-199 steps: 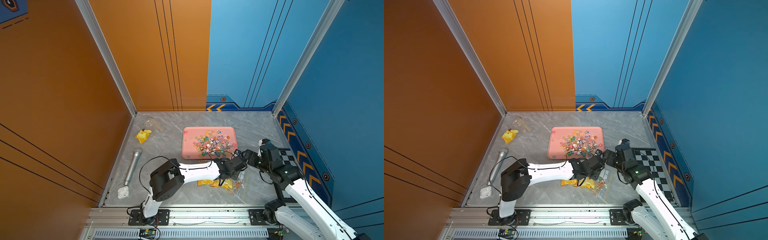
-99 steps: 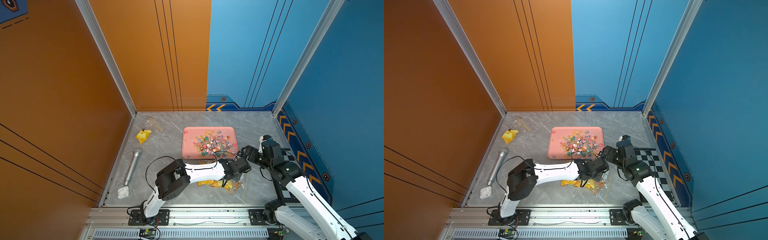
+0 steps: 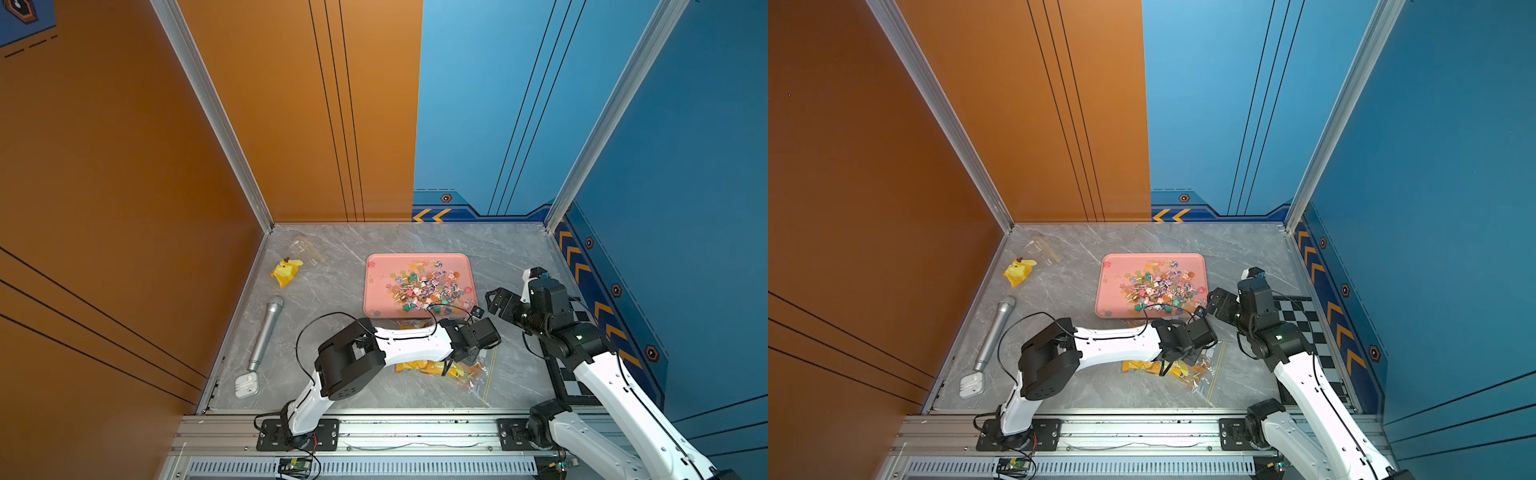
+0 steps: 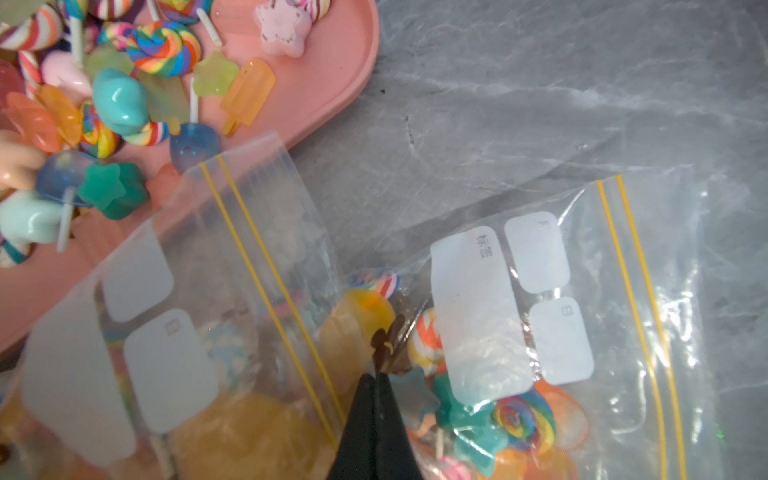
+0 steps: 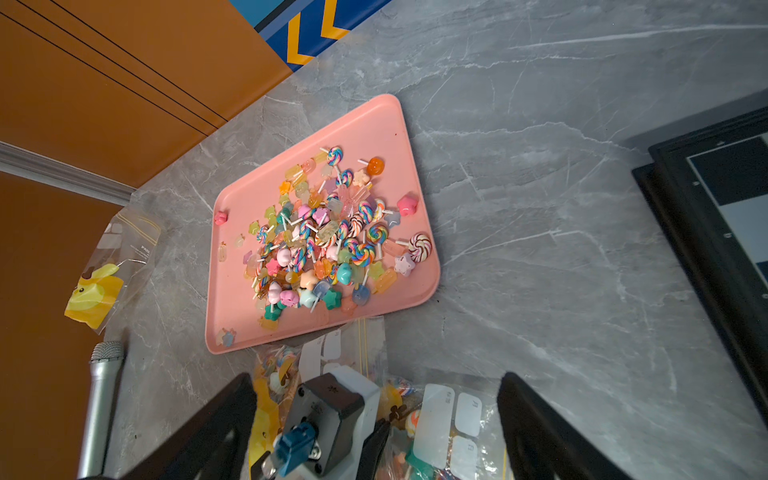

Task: Pour candies out of the ziploc bag
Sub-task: Open the ziploc bag at the center of the board.

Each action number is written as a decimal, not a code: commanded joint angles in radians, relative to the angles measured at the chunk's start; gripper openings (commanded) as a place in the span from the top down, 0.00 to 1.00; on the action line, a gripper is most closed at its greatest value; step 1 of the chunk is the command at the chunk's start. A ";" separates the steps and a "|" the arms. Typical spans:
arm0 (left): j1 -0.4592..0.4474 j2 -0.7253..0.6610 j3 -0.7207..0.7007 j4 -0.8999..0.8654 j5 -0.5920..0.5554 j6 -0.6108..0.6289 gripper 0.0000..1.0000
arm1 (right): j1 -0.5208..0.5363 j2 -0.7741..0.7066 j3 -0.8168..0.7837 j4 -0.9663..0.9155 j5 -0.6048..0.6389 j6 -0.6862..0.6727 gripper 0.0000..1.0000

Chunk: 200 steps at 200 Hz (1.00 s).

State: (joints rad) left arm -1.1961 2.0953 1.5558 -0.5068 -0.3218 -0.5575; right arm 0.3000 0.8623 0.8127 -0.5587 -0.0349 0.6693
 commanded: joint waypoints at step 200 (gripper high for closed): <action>0.020 -0.425 -0.469 0.238 -0.051 -0.178 0.75 | 0.166 0.262 -0.146 0.118 -0.177 0.009 0.41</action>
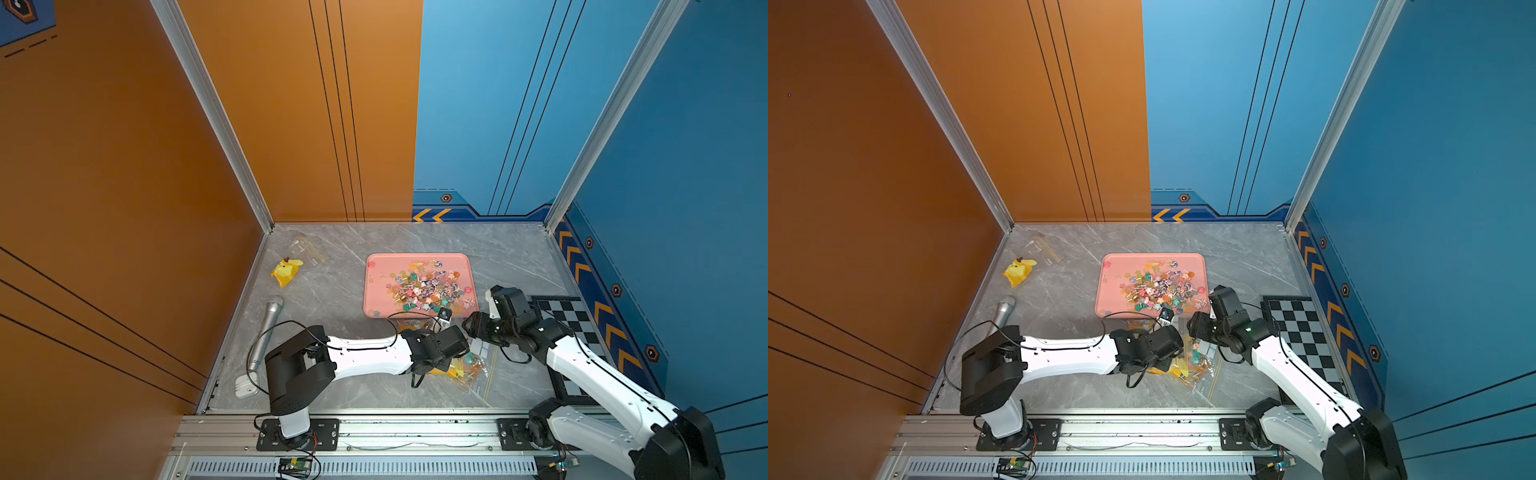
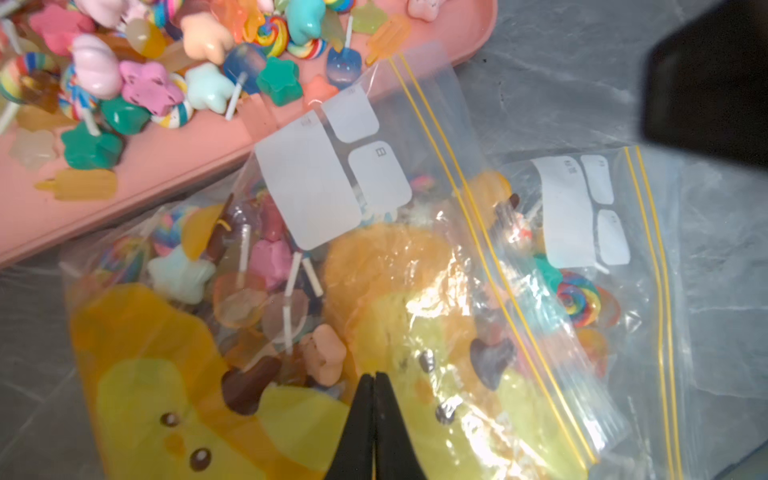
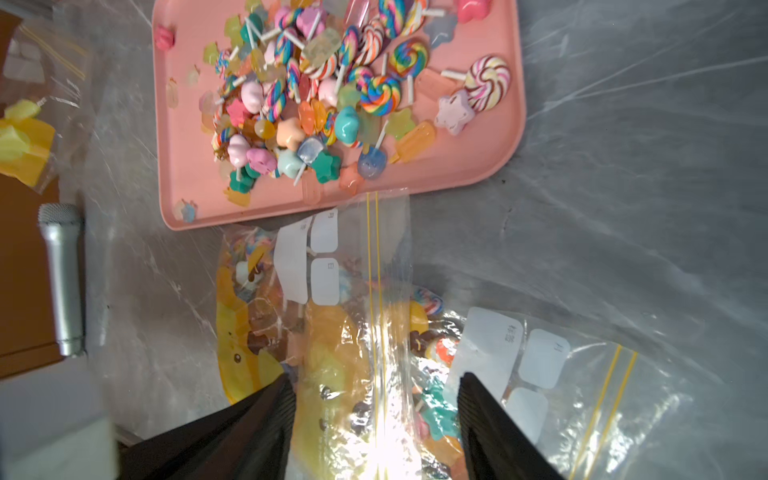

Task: Pour candies out of the ziploc bag
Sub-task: Open the ziploc bag at the center of the board.

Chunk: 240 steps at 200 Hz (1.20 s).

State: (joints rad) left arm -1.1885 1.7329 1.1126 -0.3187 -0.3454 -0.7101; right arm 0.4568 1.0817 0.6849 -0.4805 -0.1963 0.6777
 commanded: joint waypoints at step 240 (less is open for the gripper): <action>0.168 -0.104 -0.312 0.317 0.171 -0.086 0.61 | 0.096 0.039 -0.193 0.381 -0.046 0.119 0.66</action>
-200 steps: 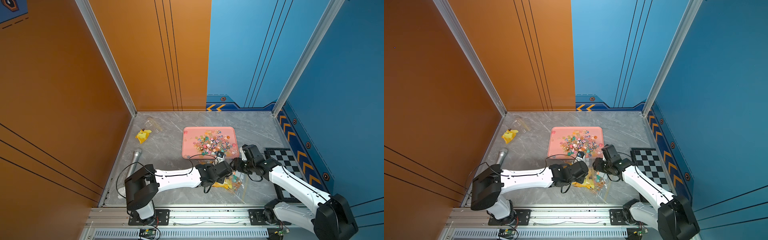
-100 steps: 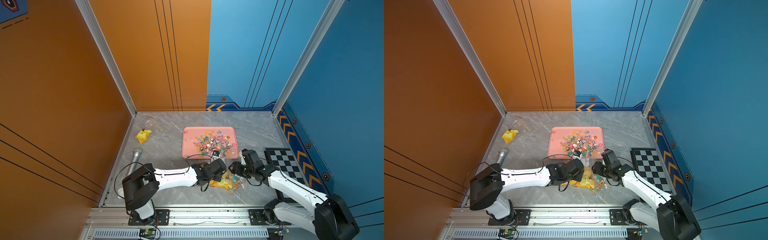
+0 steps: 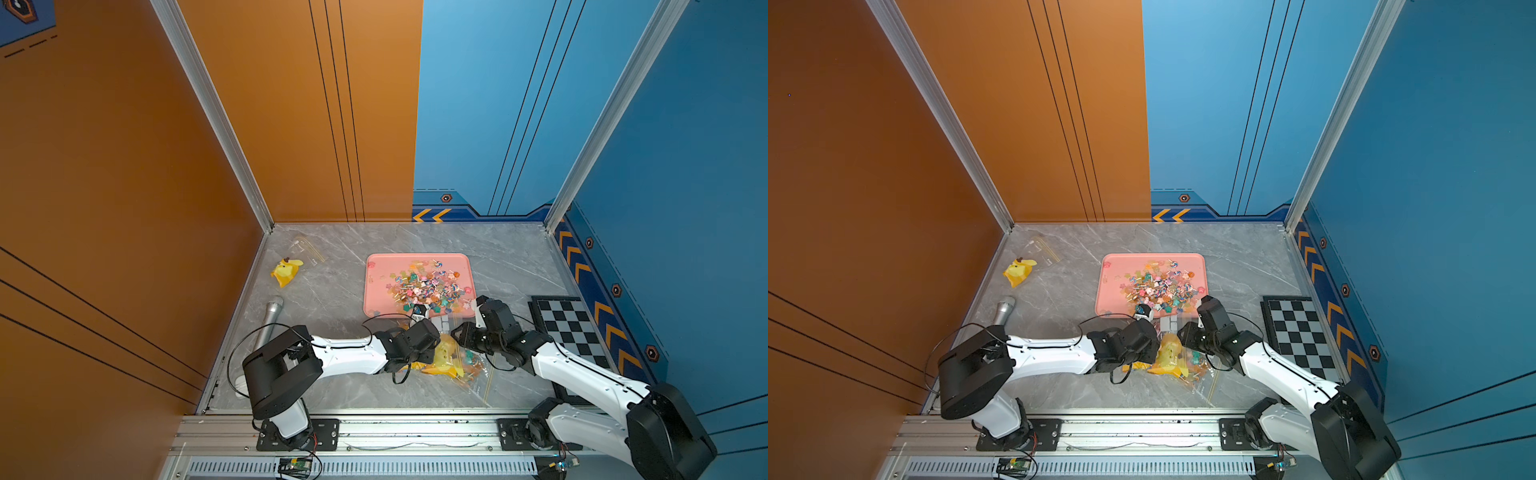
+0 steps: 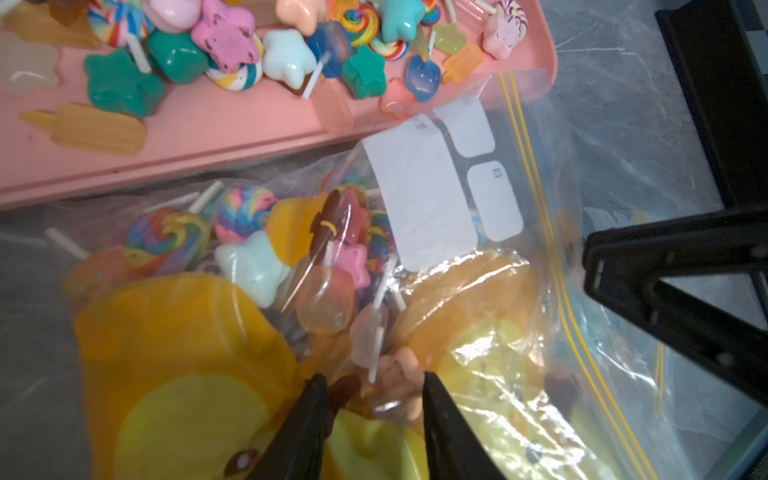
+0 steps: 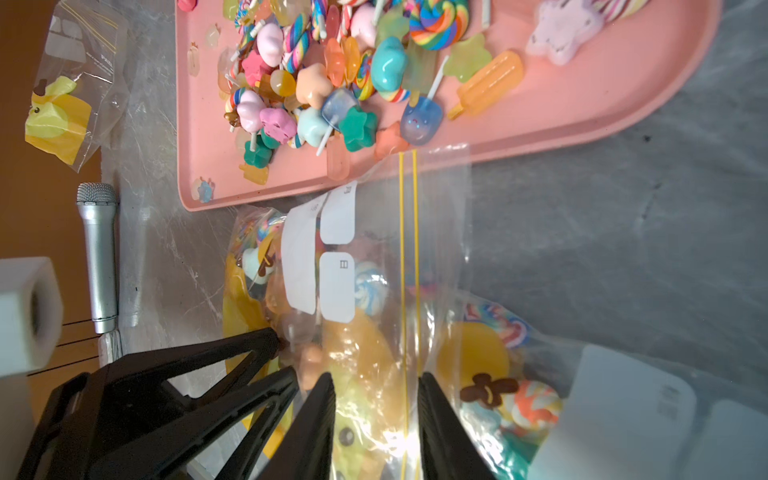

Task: Pour candies out of the ziploc bag
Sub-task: Open the ziploc bag at the center of the board.

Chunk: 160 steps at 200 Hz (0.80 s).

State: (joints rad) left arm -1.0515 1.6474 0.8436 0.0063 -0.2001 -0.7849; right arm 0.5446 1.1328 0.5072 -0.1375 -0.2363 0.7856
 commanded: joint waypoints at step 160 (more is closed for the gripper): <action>-0.058 -0.014 0.220 -0.178 -0.035 0.143 0.53 | -0.135 -0.215 -0.028 -0.192 0.109 -0.070 0.64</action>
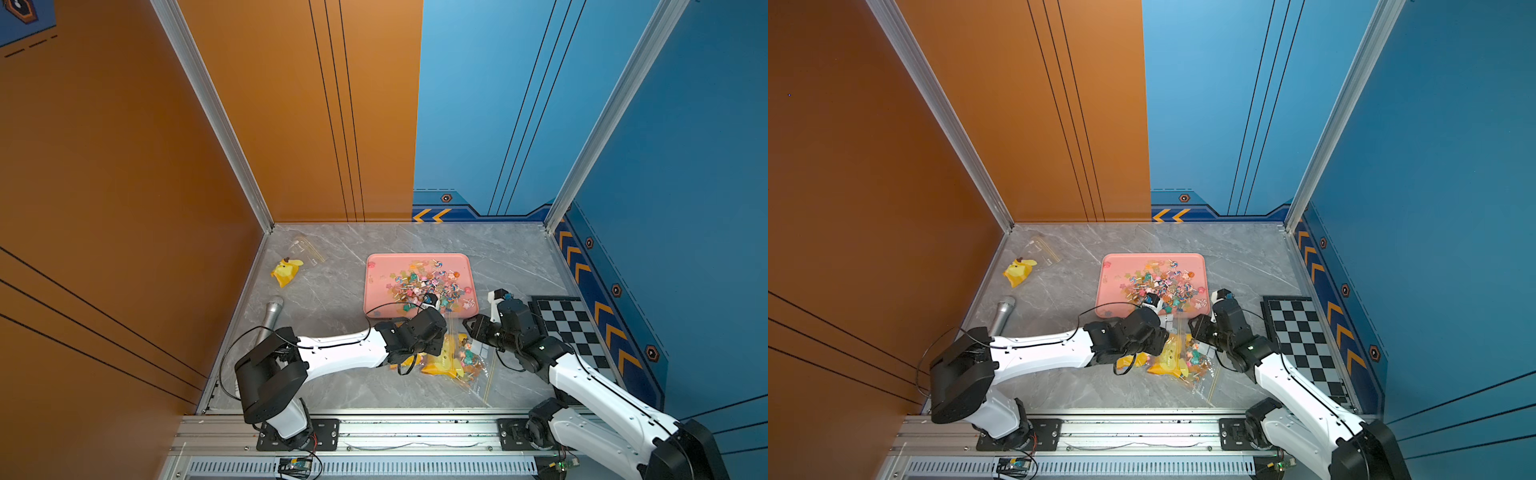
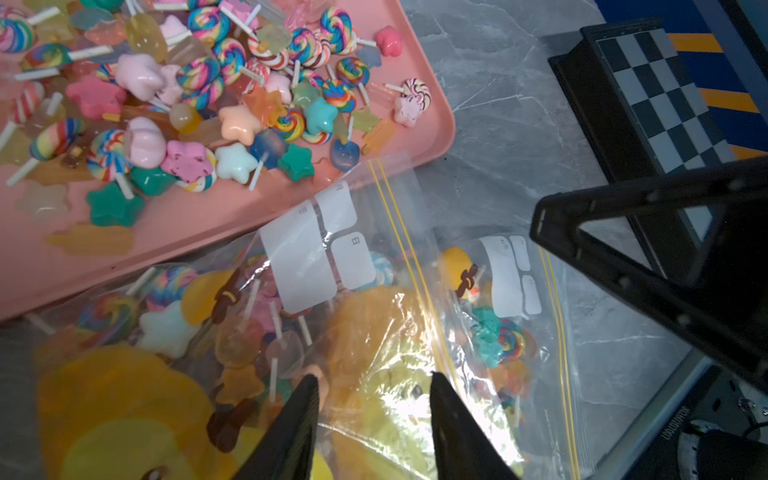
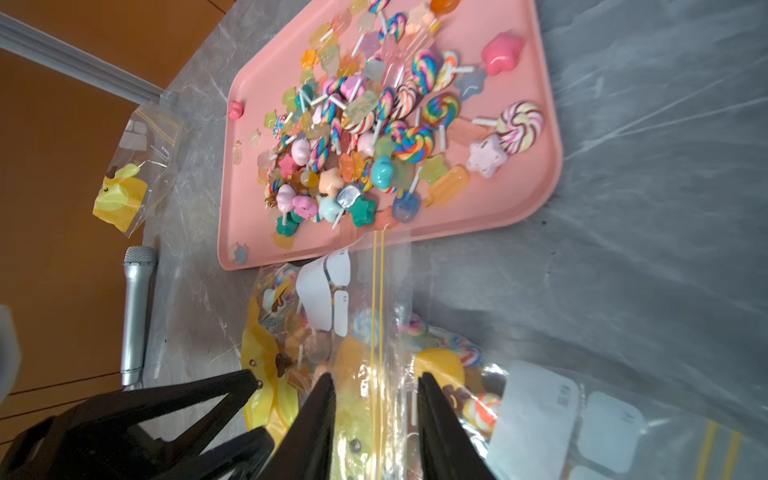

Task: Pour candies out of the ziploc bag
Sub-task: Open the ziploc bag at the center of the board.

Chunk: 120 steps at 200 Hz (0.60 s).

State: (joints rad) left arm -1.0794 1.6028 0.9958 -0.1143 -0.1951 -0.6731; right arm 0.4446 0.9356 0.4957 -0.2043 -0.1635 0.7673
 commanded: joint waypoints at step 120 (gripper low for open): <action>-0.119 0.420 0.530 -0.424 -0.155 0.092 0.48 | -0.079 -0.080 -0.036 -0.142 0.008 -0.045 0.62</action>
State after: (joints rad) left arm -1.1847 1.9827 1.4738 -0.4278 -0.2874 -0.6010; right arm 0.3733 0.8764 0.4679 -0.3153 -0.1566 0.7326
